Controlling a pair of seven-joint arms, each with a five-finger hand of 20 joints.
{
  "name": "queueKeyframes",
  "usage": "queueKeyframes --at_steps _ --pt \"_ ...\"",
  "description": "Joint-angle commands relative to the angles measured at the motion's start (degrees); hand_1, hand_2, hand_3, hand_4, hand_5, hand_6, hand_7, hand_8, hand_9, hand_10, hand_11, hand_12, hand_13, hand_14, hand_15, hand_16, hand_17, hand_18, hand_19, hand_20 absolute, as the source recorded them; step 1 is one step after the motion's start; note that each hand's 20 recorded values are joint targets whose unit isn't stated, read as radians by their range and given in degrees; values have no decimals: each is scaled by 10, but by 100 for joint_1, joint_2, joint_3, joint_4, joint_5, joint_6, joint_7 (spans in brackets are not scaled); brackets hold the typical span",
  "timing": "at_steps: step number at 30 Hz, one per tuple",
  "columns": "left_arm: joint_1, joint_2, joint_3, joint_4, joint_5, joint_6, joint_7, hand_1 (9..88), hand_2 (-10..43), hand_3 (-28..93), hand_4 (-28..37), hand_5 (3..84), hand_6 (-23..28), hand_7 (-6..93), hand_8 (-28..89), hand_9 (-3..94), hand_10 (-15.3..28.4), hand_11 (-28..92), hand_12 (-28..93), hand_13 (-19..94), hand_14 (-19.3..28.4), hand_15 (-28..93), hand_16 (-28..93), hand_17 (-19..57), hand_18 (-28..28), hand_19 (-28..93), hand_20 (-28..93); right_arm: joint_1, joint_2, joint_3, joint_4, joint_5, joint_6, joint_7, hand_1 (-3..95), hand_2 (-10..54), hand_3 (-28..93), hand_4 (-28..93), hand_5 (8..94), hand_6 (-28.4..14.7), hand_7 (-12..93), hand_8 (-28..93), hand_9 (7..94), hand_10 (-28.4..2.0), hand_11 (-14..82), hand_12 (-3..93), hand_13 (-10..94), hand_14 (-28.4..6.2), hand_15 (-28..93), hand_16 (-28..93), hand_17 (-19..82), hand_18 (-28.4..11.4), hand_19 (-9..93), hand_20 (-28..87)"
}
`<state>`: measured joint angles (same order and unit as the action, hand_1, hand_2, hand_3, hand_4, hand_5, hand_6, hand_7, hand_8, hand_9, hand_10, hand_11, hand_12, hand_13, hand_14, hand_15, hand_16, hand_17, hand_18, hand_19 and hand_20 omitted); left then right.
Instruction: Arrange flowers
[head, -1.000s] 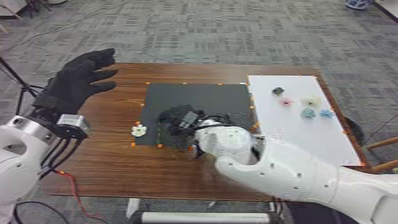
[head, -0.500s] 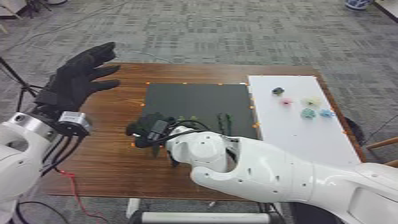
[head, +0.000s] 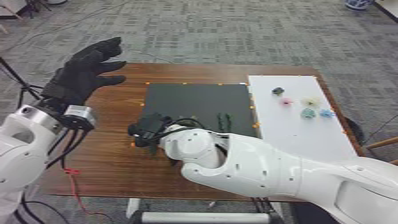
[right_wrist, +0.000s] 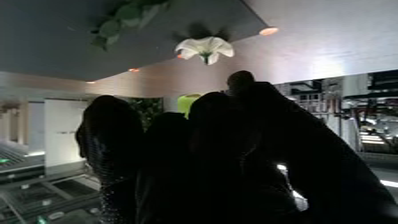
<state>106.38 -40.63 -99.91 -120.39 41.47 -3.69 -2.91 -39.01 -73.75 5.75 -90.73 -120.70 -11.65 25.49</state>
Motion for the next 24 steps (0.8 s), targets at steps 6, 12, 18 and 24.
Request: queueKeyframes --at_steps 6,12,18,24 --pt "-357 12 262 125 -7 -127 -107 245 -43 706 -256 212 0 208 -91 149 72 155 189 63 103 541 -141 -98 205 657 -191 -46 -385 88 380 -114 -206 229 225 233 932 60 341 28 189 -169 870 -92 680 348 899 -38 897 358 544 -231 932 593" --pt "-277 18 192 100 -7 -95 -65 249 -42 710 -255 215 5 218 -96 145 77 164 191 54 111 525 -119 -112 205 603 -91 7 -358 12 435 -118 -311 302 230 230 932 49 348 23 173 -155 867 -93 682 344 897 -39 899 353 541 -231 932 591" --pt "-46 21 -14 10 1 -17 24 249 -42 713 -260 214 7 224 -102 143 81 178 179 50 115 513 -115 -130 206 535 -18 200 -225 -162 356 -45 -238 330 229 231 932 45 364 24 173 -154 866 -94 683 342 896 -39 901 350 540 -232 932 592" --pt "182 8 -201 -77 8 30 53 250 -41 710 -257 215 7 224 -101 144 82 181 178 50 117 513 -112 -132 208 520 1 283 -125 -247 275 -47 -171 303 230 229 932 43 378 25 174 -154 868 -94 684 339 895 -40 903 347 540 -232 932 592"
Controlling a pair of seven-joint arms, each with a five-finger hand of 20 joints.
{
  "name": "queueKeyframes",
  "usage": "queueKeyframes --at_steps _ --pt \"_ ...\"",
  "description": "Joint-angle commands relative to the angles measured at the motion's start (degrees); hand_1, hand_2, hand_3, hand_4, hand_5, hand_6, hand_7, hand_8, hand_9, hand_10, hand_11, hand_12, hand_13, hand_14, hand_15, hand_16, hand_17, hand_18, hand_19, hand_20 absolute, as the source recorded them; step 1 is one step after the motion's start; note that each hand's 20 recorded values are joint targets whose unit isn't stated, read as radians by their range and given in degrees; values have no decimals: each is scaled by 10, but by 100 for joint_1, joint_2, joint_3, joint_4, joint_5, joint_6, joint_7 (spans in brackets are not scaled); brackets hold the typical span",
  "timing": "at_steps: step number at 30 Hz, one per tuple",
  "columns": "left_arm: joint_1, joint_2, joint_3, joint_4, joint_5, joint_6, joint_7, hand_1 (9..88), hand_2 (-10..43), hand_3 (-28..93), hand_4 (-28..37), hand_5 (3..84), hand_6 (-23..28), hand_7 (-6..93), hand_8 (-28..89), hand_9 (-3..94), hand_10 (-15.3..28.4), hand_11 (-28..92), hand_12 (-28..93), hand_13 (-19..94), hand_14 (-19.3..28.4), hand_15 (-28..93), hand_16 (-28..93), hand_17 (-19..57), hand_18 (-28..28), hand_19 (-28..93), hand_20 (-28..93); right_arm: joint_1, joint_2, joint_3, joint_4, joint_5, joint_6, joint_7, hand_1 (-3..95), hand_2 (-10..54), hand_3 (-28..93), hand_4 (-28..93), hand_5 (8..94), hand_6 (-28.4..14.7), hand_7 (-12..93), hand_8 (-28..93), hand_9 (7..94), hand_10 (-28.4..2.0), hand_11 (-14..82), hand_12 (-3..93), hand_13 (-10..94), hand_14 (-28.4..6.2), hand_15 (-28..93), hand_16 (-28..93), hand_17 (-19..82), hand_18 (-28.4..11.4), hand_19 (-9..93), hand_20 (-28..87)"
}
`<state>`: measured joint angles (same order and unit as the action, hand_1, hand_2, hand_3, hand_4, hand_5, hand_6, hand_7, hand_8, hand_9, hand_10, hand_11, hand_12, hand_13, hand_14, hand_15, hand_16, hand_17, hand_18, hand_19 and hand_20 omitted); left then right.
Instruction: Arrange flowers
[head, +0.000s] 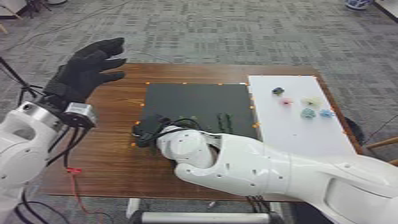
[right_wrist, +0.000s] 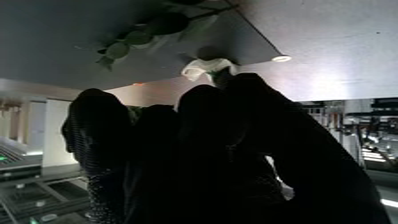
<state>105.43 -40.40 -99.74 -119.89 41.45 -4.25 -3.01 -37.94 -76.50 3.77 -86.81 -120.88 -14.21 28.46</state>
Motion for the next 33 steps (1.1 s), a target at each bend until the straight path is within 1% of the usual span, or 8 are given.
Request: queueKeyframes --at_steps 1,15,19,23,28,31,32,33 --pt "273 -19 -218 -124 10 93 60 249 -41 710 -256 215 7 225 -101 144 82 182 177 50 117 513 -113 -135 208 513 1 183 154 -49 -112 -6 97 8 230 229 932 43 380 24 174 -154 868 -94 684 339 895 -40 903 346 540 -232 932 593" --pt "399 -64 -314 -175 27 116 73 249 -39 709 -256 216 9 224 -101 144 85 183 176 49 120 500 -101 -136 208 481 47 15 258 183 -221 -116 -90 -199 226 217 932 38 394 24 170 -150 864 -97 683 342 892 -43 904 347 535 -233 932 594" --pt "472 -116 -387 -200 48 120 76 248 -38 707 -257 216 8 223 -101 144 85 185 175 49 121 504 -105 -135 208 484 46 -443 425 829 -580 101 -271 -602 221 218 932 -19 395 26 172 -152 860 -97 679 346 887 -43 902 351 527 -233 932 588" --pt "535 -156 -439 -202 28 117 57 248 -37 707 -256 216 9 223 -100 144 83 175 177 49 119 473 -93 -141 205 446 53 -659 682 1088 -956 318 170 -843 222 210 932 -86 389 23 162 -147 852 -104 672 343 877 -46 902 349 516 -235 932 583" --pt "674 -248 -555 -250 38 71 83 251 -37 706 -257 217 11 222 -100 144 85 170 180 48 122 454 -84 -146 204 419 63 -1031 1304 1491 -1387 517 1422 -893 220 154 920 -194 387 21 157 -137 839 -111 652 332 867 -48 900 351 501 -236 932 577" --pt "831 -312 -683 -303 36 106 85 250 -37 707 -258 217 11 224 -100 144 87 170 181 46 124 446 -80 -146 204 415 70 -1339 2005 1755 -1657 426 2506 -402 223 84 910 -225 389 19 168 -138 816 -116 581 311 836 -56 892 345 457 -234 932 548" --pt "837 -320 -687 -283 36 137 98 250 -37 707 -259 217 12 225 -100 144 87 169 181 46 124 437 -79 -146 204 413 73 -1479 2223 1955 -1661 347 2700 -256 230 50 899 -245 389 12 169 -136 795 -119 505 291 816 -61 893 338 436 -233 932 528" --pt "950 -358 -775 -320 47 162 113 250 -37 708 -259 217 12 225 -101 144 88 166 183 46 124 426 -72 -146 203 410 78 -1668 2456 2201 -1704 320 2823 -118 236 7 883 -263 400 4 168 -131 768 -115 414 274 802 -62 895 334 423 -229 932 513"
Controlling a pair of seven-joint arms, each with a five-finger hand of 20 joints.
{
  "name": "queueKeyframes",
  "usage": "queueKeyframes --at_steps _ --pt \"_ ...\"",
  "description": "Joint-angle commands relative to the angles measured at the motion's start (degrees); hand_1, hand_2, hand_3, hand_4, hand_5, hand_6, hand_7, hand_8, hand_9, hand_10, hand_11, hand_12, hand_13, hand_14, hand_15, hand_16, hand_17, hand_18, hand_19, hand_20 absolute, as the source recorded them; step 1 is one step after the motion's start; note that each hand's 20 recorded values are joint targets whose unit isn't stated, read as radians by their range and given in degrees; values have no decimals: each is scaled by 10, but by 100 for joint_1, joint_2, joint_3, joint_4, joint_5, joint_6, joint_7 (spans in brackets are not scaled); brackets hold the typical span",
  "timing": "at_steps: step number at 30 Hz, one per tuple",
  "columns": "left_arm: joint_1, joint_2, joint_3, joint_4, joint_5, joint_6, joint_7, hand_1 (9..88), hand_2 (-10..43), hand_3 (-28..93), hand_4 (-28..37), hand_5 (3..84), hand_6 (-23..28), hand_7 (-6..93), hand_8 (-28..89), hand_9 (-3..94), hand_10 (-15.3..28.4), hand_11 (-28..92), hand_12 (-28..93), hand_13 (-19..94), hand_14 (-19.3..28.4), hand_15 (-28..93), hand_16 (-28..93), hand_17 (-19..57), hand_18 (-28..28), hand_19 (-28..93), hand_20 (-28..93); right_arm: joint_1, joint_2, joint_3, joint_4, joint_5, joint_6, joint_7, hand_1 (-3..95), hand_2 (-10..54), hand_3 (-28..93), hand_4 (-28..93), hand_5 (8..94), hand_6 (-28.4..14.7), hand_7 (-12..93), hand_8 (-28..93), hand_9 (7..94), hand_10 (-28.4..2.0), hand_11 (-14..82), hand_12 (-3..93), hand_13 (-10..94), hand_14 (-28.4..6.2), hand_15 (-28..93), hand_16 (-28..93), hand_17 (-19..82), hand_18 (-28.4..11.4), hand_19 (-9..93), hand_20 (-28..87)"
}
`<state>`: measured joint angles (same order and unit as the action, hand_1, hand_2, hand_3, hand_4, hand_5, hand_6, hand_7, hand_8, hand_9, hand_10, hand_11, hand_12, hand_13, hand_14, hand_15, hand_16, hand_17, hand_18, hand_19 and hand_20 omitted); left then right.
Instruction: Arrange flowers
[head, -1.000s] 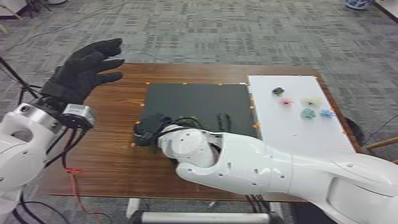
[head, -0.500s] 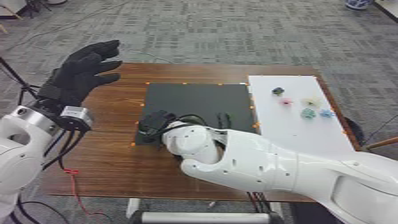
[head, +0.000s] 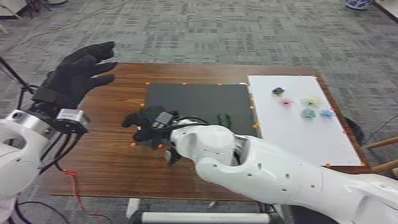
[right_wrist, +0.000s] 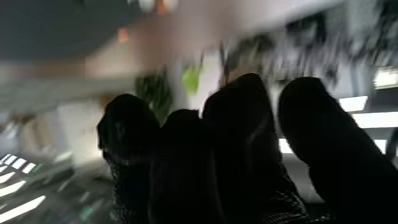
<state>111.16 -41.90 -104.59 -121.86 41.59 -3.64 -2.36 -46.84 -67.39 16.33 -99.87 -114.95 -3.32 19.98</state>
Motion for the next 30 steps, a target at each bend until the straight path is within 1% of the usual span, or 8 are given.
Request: queueKeyframes --at_steps 1,5,7,8,10,12,16,30 --pt "487 -248 -373 -160 33 121 55 251 -36 708 -259 217 12 225 -101 144 88 164 184 46 124 419 -68 -146 203 407 80 -949 1765 1181 -418 -260 1839 857 239 -17 877 -272 406 1 169 -129 745 -114 363 262 797 -62 897 331 418 -227 932 508" --pt "959 -422 -713 -327 44 223 117 251 -36 708 -257 218 13 220 -99 144 88 154 191 48 122 394 -45 -146 202 399 92 -2036 2254 2906 -377 273 1150 813 266 -89 868 -282 439 -9 210 -130 547 -124 281 230 666 -81 878 287 314 -211 851 482" --pt "998 -471 -718 -341 42 241 139 252 -36 707 -257 219 13 219 -98 144 88 150 192 48 122 390 -41 -146 202 397 94 -2368 2680 3091 -316 -16 1673 1009 311 -95 904 -282 411 -25 289 -152 386 -138 291 223 522 -98 870 220 240 -201 771 455" --pt "947 -464 -654 -312 43 228 145 252 -35 707 -257 220 13 218 -98 144 89 149 193 48 122 388 -40 -146 202 396 94 -2514 2978 3087 -333 -345 1846 1237 317 -95 908 -282 402 -28 303 -155 363 -139 292 222 501 -101 870 212 233 -200 766 452" --pt "907 -457 -614 -293 53 191 137 253 -35 706 -257 223 14 216 -97 145 88 147 194 49 122 386 -37 -146 202 395 96 -2862 3328 3218 -345 -911 2121 1784 315 -95 905 -282 393 -29 311 -158 350 -135 293 222 479 -107 865 206 229 -201 767 453" --pt "1009 -514 -723 -325 73 145 119 252 -35 707 -256 223 14 215 -97 145 88 146 196 49 122 384 -36 -145 201 394 97 -3059 3465 3377 -334 -847 2142 2073 302 -95 898 -282 398 -27 312 -161 362 -132 291 222 476 -107 856 200 227 -202 772 460" --pt "1113 -504 -748 -352 44 297 237 253 -37 708 -255 229 17 211 -96 150 89 143 196 51 122 382 -33 -145 202 393 99 -3132 3593 3460 -181 -1017 1896 2600 293 -95 881 -283 410 -27 305 -159 388 -134 290 224 480 -106 828 197 224 -204 770 469" --pt "1210 -569 -880 -417 47 346 207 250 -38 710 -257 232 16 206 -91 154 90 136 202 55 122 381 -29 -144 203 393 103 -3119 3504 3339 351 -1021 1893 2423 289 -95 875 -283 404 -29 288 -149 396 -126 286 225 473 -104 796 206 214 -207 760 481"
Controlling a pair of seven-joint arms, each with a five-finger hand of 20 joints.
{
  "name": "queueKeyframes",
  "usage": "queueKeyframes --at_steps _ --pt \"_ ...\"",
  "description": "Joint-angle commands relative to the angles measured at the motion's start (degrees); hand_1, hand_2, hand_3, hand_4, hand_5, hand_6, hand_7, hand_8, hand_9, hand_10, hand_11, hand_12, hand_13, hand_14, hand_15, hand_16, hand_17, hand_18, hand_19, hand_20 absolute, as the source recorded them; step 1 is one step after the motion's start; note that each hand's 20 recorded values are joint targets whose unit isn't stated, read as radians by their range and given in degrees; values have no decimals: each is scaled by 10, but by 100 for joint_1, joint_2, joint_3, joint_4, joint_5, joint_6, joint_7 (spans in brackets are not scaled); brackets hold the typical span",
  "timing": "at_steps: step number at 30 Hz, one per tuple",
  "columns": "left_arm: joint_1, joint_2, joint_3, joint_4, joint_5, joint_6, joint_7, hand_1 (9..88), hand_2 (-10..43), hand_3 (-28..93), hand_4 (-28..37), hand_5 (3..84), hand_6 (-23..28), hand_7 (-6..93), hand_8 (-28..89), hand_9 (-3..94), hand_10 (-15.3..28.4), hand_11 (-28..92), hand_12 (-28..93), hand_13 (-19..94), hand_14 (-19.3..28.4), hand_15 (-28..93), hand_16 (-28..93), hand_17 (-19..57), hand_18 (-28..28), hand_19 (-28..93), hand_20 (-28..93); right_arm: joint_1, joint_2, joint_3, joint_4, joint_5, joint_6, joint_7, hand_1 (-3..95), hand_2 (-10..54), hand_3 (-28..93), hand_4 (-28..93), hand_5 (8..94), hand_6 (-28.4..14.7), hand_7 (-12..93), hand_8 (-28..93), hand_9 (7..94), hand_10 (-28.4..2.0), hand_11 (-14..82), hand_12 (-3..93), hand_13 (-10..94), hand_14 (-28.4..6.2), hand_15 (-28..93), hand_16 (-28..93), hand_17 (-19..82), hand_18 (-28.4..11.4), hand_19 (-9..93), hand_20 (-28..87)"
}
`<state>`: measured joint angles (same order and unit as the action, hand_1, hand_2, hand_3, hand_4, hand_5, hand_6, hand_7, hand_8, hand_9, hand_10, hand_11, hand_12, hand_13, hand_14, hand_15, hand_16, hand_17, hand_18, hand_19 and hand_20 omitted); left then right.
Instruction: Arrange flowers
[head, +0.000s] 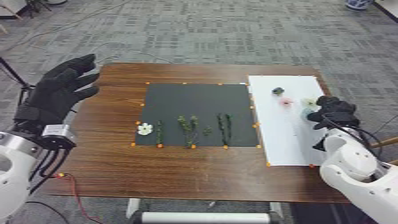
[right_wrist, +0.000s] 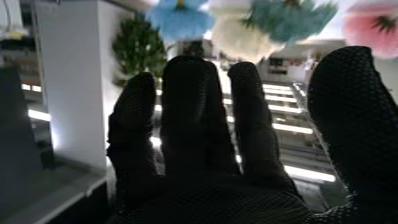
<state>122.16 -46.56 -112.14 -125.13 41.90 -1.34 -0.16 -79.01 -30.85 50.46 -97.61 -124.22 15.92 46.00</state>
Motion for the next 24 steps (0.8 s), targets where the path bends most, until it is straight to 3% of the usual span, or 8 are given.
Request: queueKeyframes --at_steps 1,9,15,16,18,24 --pt "128 -111 -144 -100 21 120 -16 250 -39 711 -256 232 16 206 -91 154 89 136 202 55 122 380 -29 -144 203 393 103 123 -169 -84 146 -44 -103 -239 290 -95 874 -283 404 -29 287 -149 397 -123 287 225 474 -103 795 207 214 -207 760 482" --pt "96 -117 -136 -98 20 167 -19 251 -38 709 -256 232 17 205 -91 153 88 136 204 56 123 380 -29 -143 203 394 103 565 -379 -542 514 24 -296 -525 295 -95 874 -283 411 -19 298 -153 403 -94 298 223 467 -103 790 209 215 -202 758 486" --pt "88 -96 -149 -108 9 169 -12 251 -37 708 -257 232 17 204 -90 154 89 135 204 56 123 380 -28 -143 203 394 103 815 -440 -915 714 -263 -292 -409 363 -95 899 -283 525 27 379 -187 511 -93 393 242 539 -73 767 231 247 -193 778 494" --pt "109 -98 -166 -121 8 184 -2 252 -37 708 -257 232 17 205 -90 154 89 135 204 56 123 380 -27 -144 203 393 103 826 -414 -959 711 -230 -143 -454 383 -95 885 -283 532 29 393 -160 537 -85 379 288 547 -66 752 263 250 -191 779 494" --pt "90 -89 -169 -113 12 172 -5 252 -37 708 -257 232 17 204 -90 154 88 134 204 56 123 379 -28 -143 203 393 103 798 -360 -973 643 -272 72 -433 484 -95 869 -283 611 39 522 7 709 -51 308 495 649 -23 628 389 284 -178 779 489" --pt "152 -38 -282 -127 17 168 -14 253 -37 708 -257 233 17 203 -90 154 89 135 204 56 123 379 -28 -143 203 393 103 1115 -249 -1144 208 -302 599 -519 499 -95 889 -258 731 29 474 -10 835 -46 219 509 758 11 544 420 336 -187 789 494"
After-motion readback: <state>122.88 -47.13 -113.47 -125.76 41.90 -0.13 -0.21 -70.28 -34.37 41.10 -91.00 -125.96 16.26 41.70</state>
